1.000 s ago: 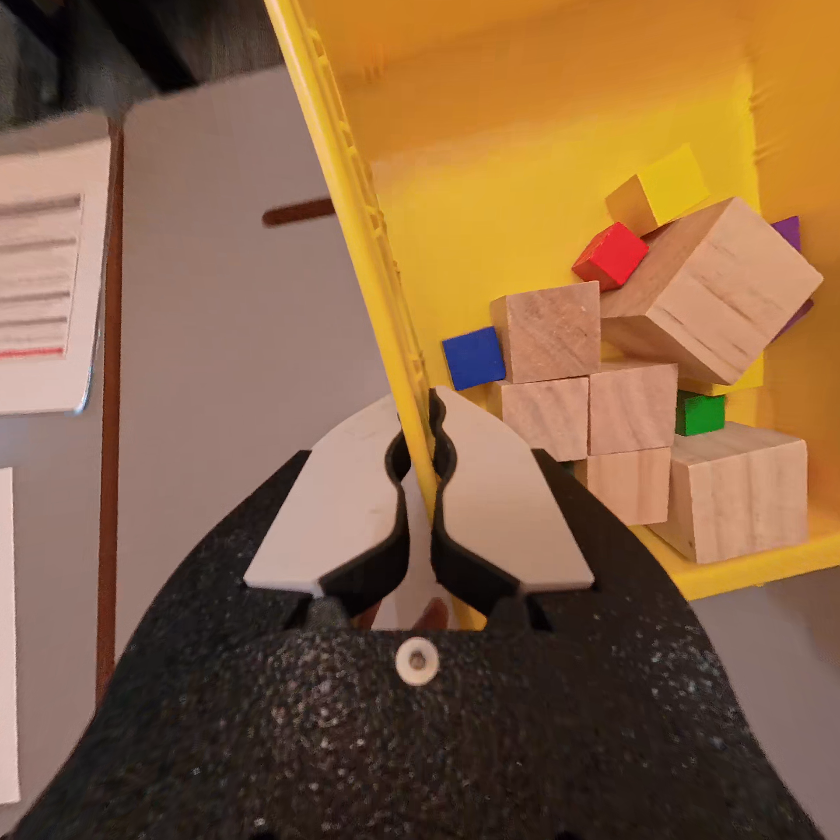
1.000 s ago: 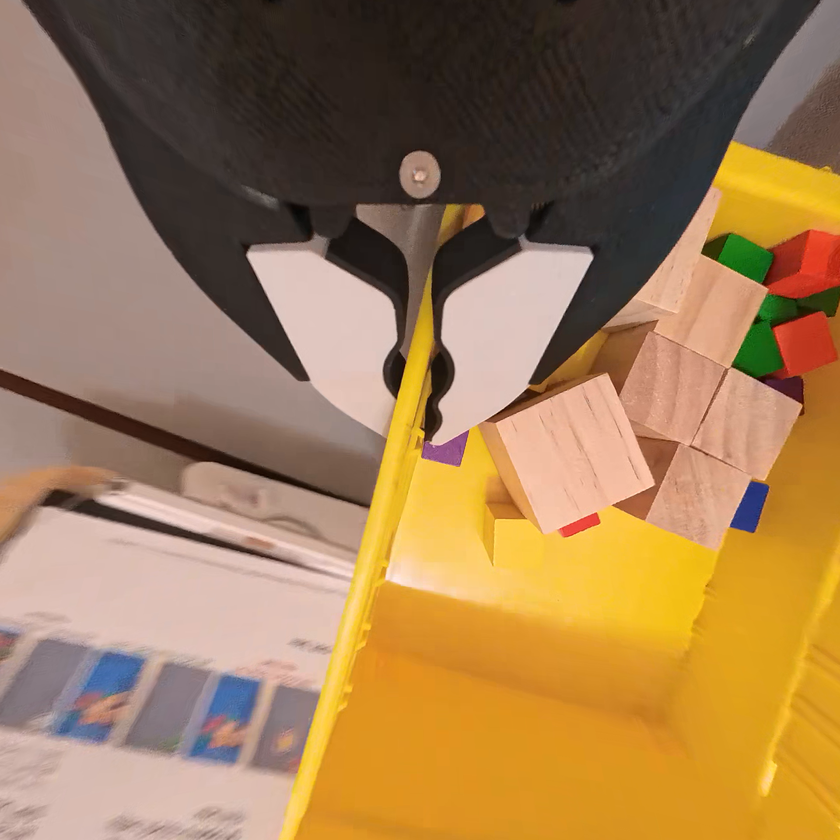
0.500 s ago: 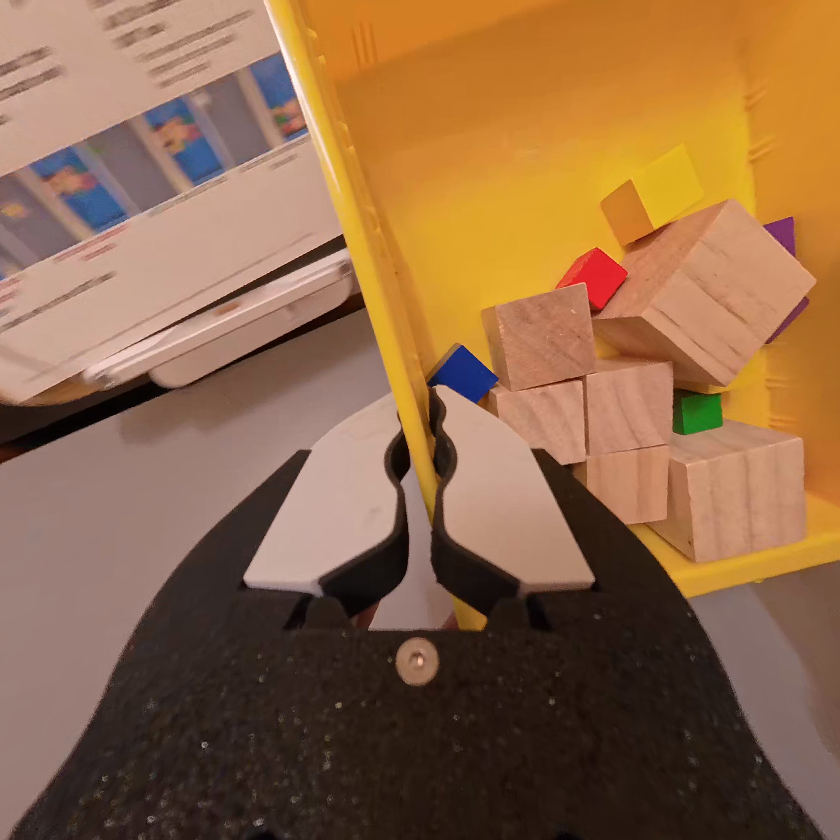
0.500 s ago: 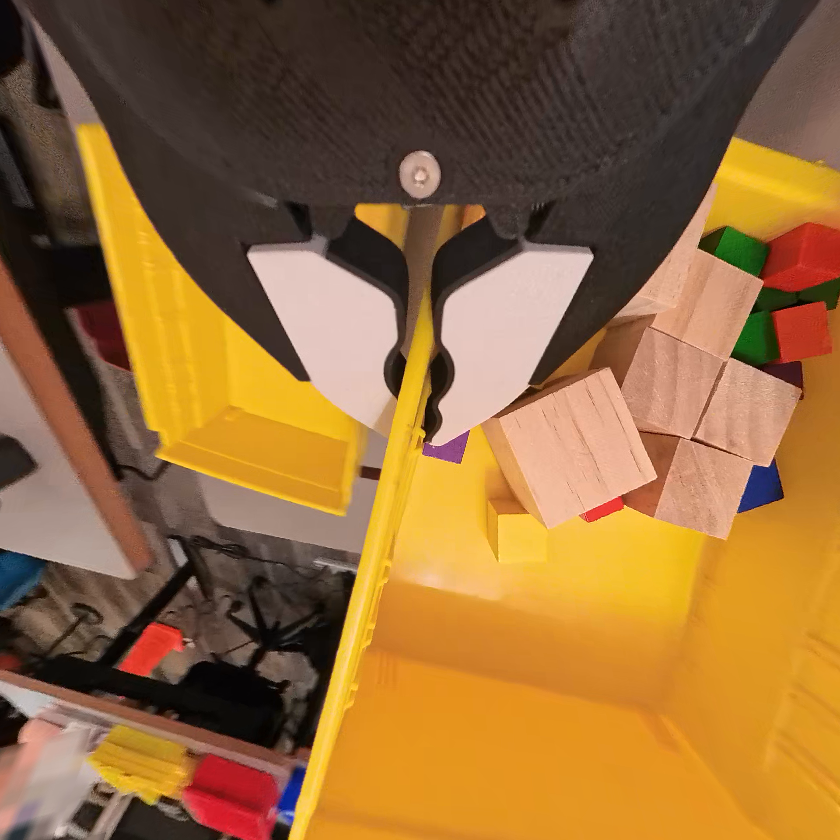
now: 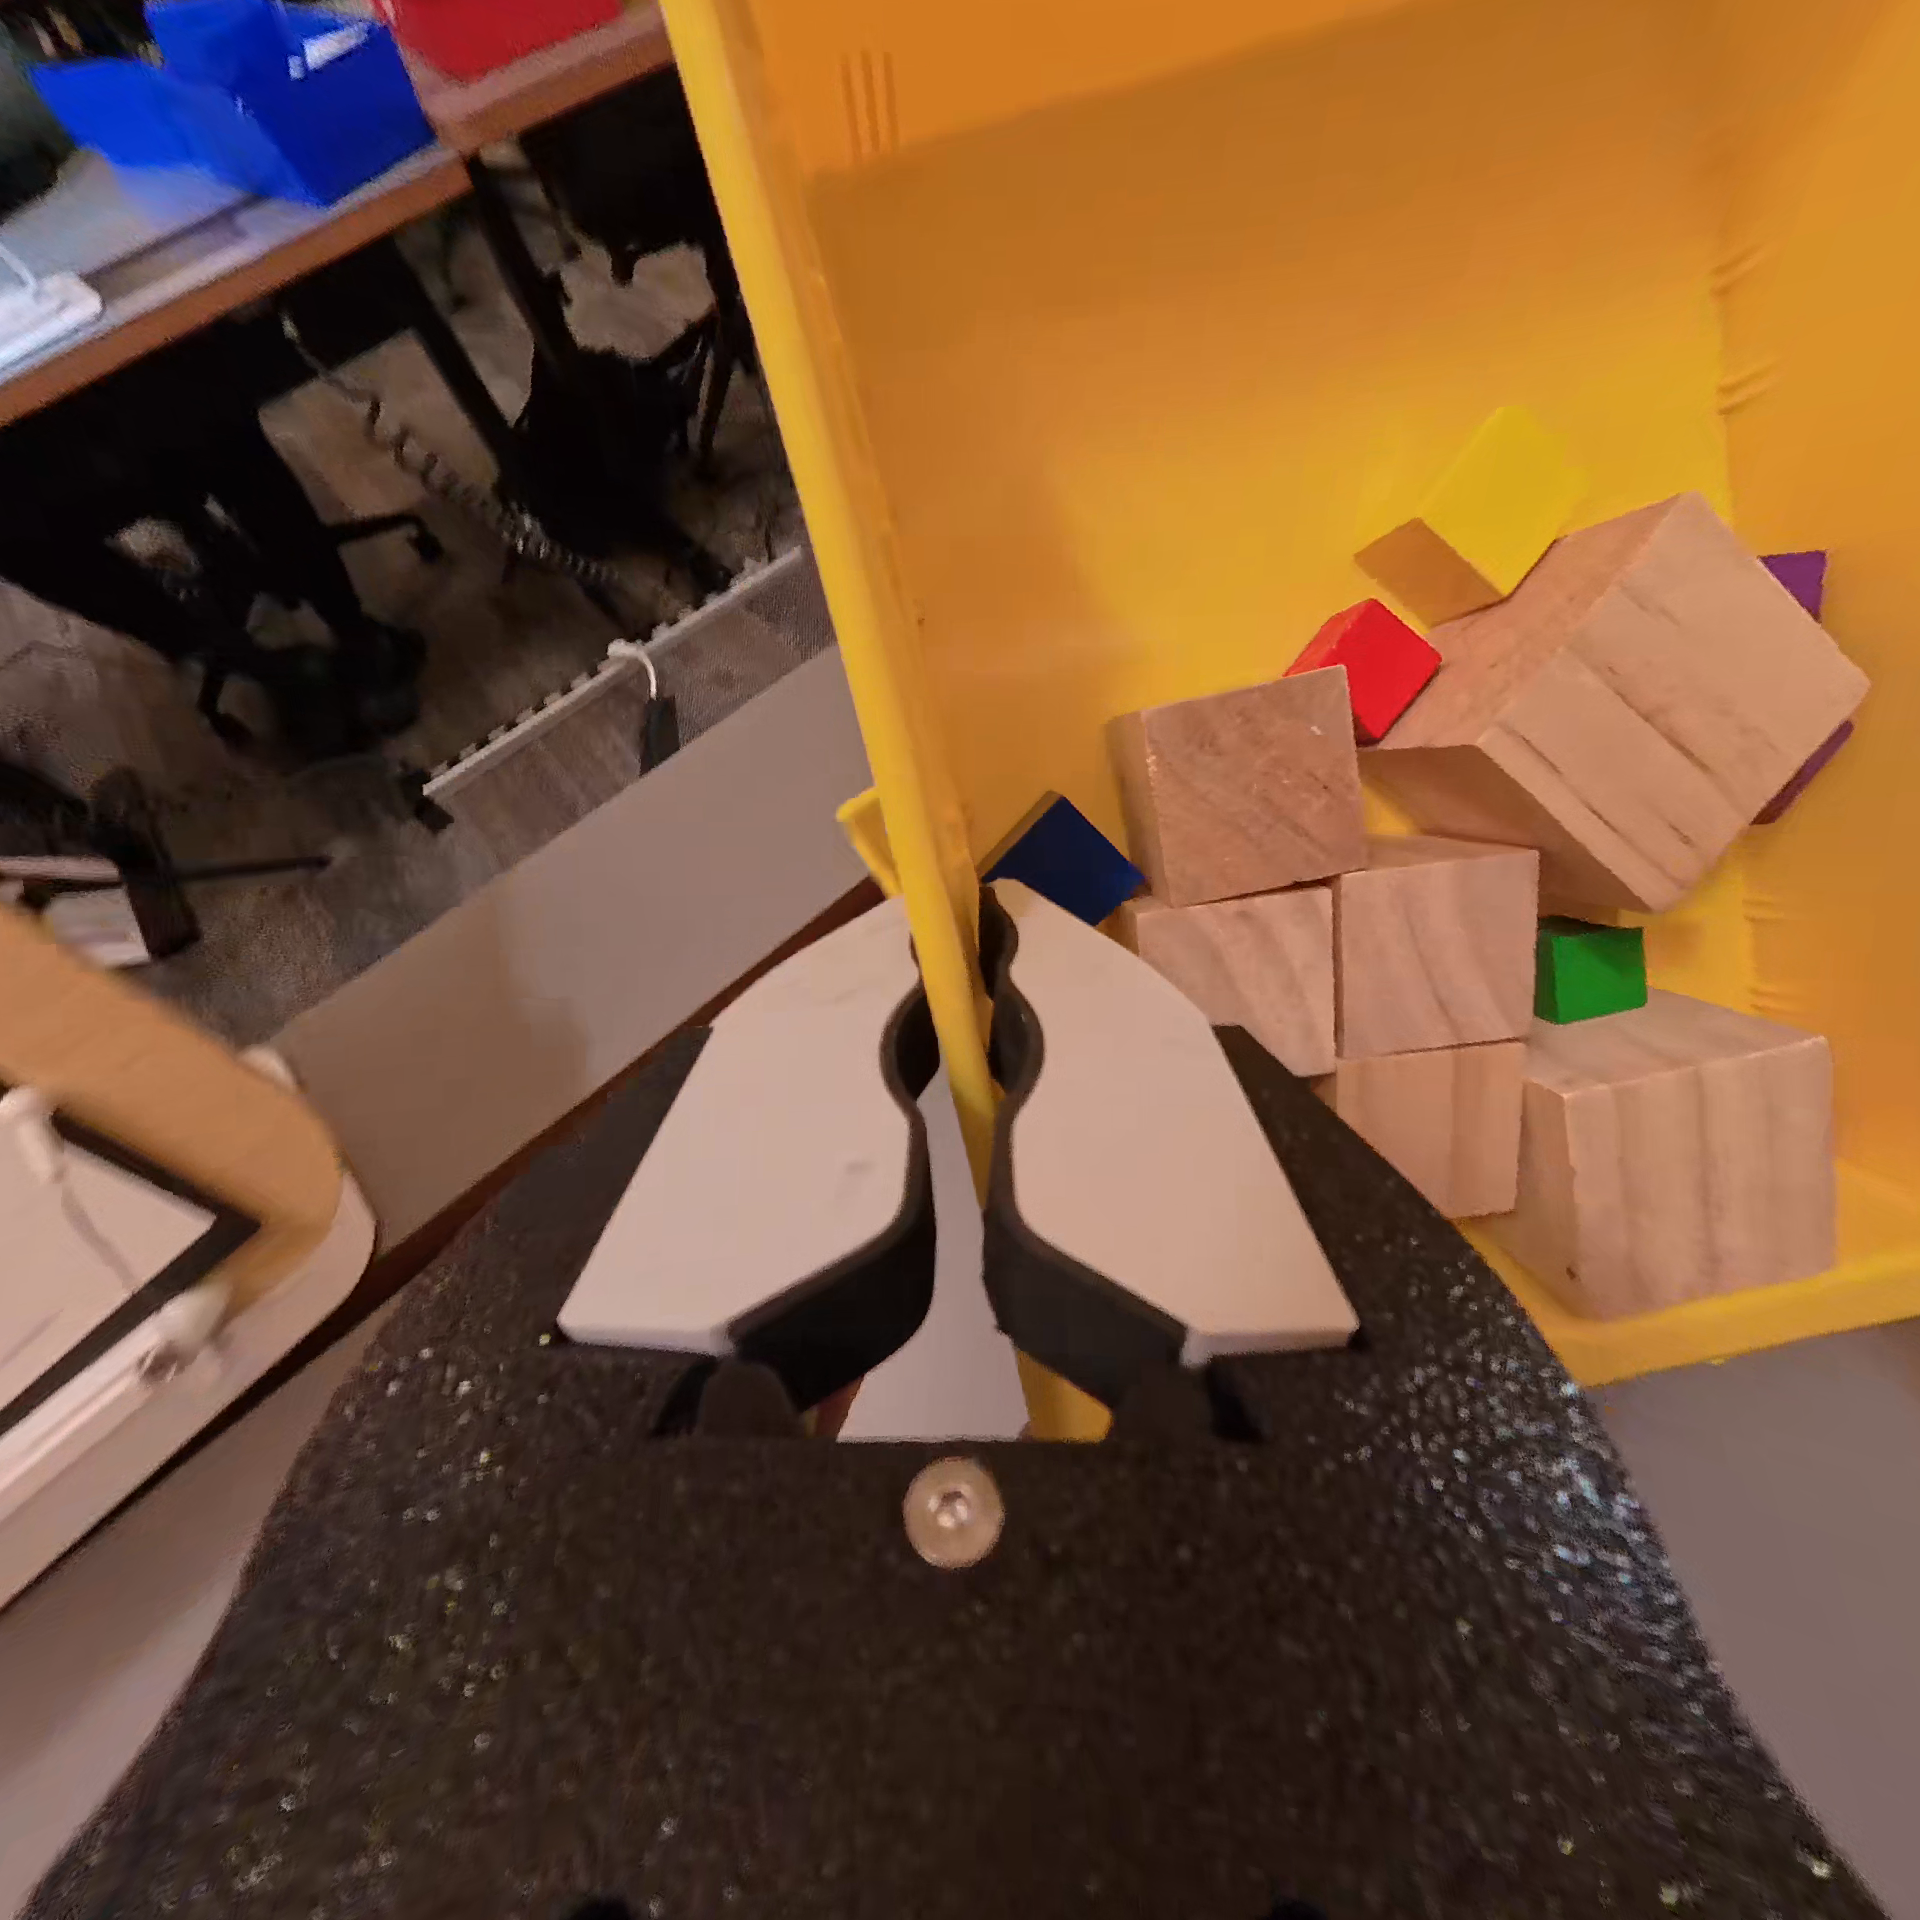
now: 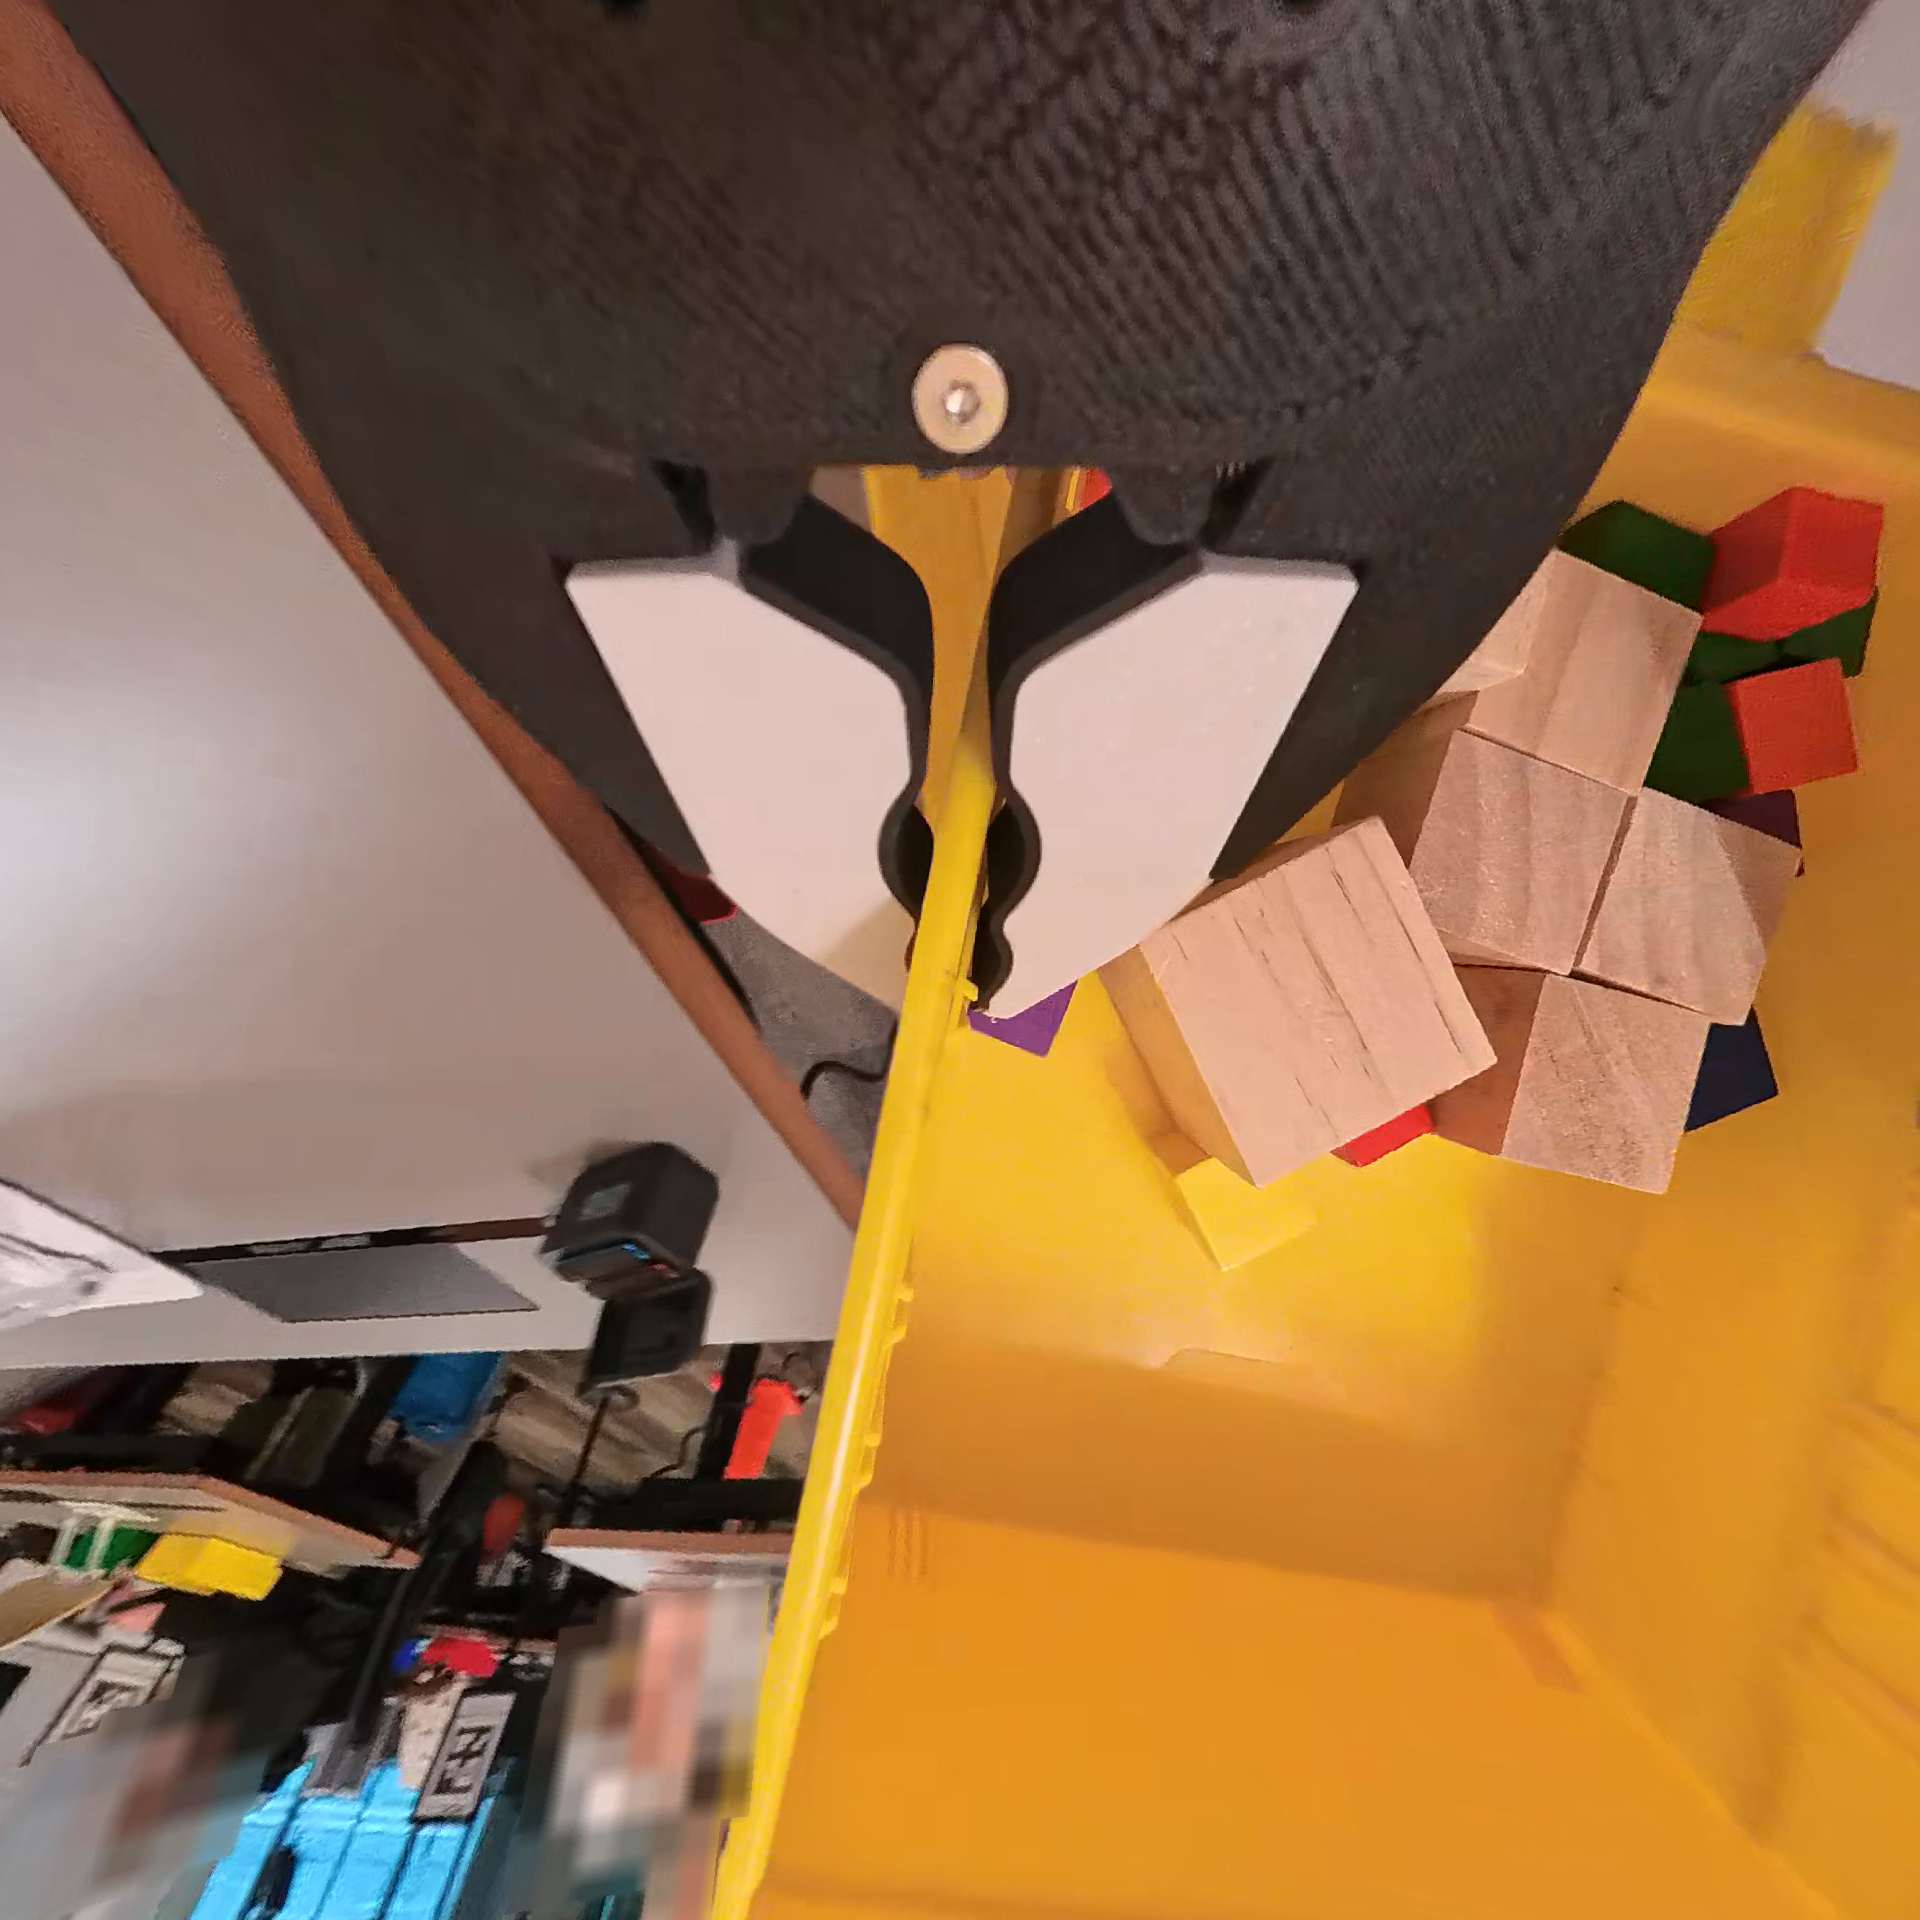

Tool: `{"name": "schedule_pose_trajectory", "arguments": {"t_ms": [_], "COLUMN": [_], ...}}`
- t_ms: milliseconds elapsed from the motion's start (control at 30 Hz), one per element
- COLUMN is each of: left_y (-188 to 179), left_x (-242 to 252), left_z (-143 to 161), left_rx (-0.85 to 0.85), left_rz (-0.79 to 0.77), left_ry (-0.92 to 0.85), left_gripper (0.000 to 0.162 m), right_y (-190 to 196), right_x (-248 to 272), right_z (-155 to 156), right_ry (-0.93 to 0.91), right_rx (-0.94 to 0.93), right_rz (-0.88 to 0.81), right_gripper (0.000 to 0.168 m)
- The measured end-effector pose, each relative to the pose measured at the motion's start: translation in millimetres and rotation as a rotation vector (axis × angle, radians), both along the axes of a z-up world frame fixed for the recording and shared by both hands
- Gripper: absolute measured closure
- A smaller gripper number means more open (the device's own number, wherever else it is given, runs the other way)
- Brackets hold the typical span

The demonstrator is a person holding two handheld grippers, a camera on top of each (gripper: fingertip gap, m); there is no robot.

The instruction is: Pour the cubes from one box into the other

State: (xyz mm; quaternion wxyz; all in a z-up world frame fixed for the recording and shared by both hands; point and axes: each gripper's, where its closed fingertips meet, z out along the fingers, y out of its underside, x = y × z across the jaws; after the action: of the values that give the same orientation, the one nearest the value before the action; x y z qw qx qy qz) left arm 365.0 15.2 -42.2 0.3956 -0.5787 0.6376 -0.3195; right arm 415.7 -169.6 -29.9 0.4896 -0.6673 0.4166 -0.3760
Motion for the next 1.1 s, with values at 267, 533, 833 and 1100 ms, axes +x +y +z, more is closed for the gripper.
{"name": "schedule_pose_trajectory", "arguments": {"t_ms": [267, 533, 833, 1100], "left_y": [-25, -24, -8, -3], "left_x": [53, 81, 94, 99], "left_z": [0, 4, 16, 22], "left_rx": [-0.022, -0.049, -0.054, -0.061], "left_rz": [-0.048, -0.108, -0.097, -0.111], "left_ry": [-0.229, -0.443, -0.62, -0.712], "left_gripper": [0.159, 0.159, 0.16, 0.159], "right_y": [-27, -26, -11, -6], "right_x": [29, 39, 51, 55], "right_z": [3, 17, 28, 30], "right_ry": [-0.19, -0.368, -0.509, -0.596], "right_rx": [0.06, 0.099, 0.153, 0.177], "right_rz": [-0.092, -0.116, -0.1, -0.096], "right_gripper": [0.163, 0.161, 0.161, 0.161]}}
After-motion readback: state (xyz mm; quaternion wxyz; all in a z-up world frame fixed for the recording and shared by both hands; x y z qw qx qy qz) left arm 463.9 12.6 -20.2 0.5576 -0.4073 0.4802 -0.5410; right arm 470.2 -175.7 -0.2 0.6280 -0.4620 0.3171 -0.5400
